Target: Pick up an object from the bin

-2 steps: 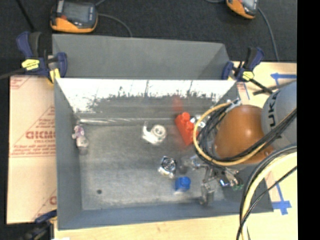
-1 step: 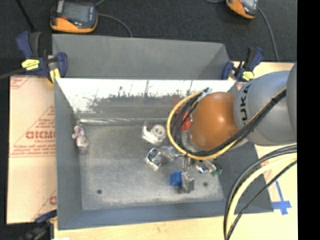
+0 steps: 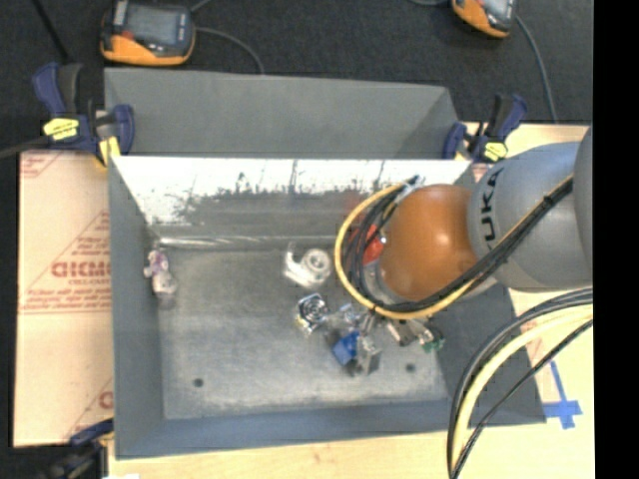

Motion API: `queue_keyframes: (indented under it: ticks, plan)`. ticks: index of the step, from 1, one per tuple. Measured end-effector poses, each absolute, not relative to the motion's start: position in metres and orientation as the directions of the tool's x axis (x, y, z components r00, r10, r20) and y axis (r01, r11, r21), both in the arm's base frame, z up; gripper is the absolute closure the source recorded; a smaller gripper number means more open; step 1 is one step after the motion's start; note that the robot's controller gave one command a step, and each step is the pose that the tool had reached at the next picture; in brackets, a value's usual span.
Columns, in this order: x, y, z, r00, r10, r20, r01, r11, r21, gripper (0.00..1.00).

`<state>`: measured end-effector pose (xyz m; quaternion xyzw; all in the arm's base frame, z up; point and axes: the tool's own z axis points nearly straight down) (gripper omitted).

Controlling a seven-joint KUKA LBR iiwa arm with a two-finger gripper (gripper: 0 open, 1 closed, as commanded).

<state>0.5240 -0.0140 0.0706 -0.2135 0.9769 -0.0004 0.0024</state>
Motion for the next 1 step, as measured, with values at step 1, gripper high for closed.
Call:
queue_keyframes:
  ticks: [1]
  plan:
    - [0.5070,-0.0056,0.2265,-0.911,-0.413,-0.010,-0.413,0.911,-0.005,1.00]
